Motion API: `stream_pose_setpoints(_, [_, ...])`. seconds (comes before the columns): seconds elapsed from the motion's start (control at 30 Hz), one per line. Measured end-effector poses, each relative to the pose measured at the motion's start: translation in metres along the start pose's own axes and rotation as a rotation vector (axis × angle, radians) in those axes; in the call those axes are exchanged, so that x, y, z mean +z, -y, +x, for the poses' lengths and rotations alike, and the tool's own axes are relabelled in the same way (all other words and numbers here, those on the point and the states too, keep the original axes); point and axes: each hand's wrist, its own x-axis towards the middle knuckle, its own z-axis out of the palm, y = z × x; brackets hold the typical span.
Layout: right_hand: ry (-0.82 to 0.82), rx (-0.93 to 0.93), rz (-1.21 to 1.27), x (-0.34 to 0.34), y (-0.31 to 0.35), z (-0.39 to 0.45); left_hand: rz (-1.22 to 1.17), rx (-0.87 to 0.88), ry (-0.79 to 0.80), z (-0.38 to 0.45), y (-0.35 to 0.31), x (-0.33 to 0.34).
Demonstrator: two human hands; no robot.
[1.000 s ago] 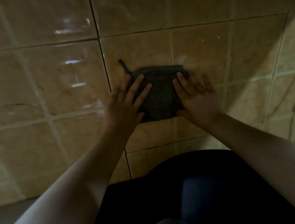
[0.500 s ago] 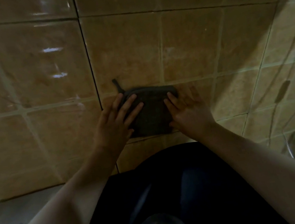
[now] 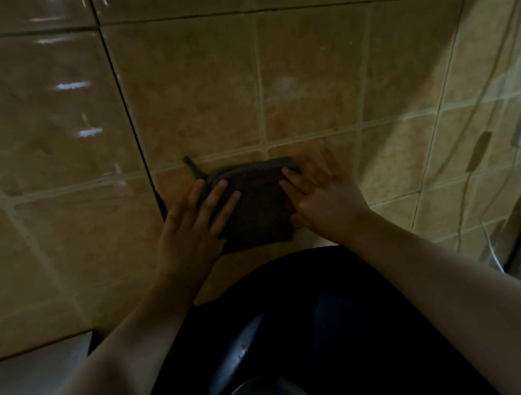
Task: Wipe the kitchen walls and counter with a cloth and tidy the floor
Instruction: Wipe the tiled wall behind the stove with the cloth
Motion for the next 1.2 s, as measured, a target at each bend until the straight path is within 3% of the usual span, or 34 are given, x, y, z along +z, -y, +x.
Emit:
stream_pose_setpoints(0.3, [0.059,0.107,0.077,0.019,-0.039,-0.031,0.131,0.141,0.018,0.047,-0.027,-0.009])
stream_pose_setpoints(0.5, [0.044,0.191,0.129,0.027,-0.054,-0.041,0.146,0.143,0.002,0.067,-0.036,-0.013])
stream_pose_setpoints(0.8, [0.107,0.22,0.32,0.038,-0.038,-0.04,0.232,0.122,0.102,0.073,-0.038,-0.027])
stream_pose_setpoints(1.03, [0.083,0.199,0.256,0.049,-0.038,-0.045,0.275,0.124,0.096,0.074,-0.037,-0.024])
stream_pose_setpoints(1.2, [0.171,0.251,0.254,0.036,-0.044,-0.045,0.236,0.114,0.115,0.075,-0.043,-0.026])
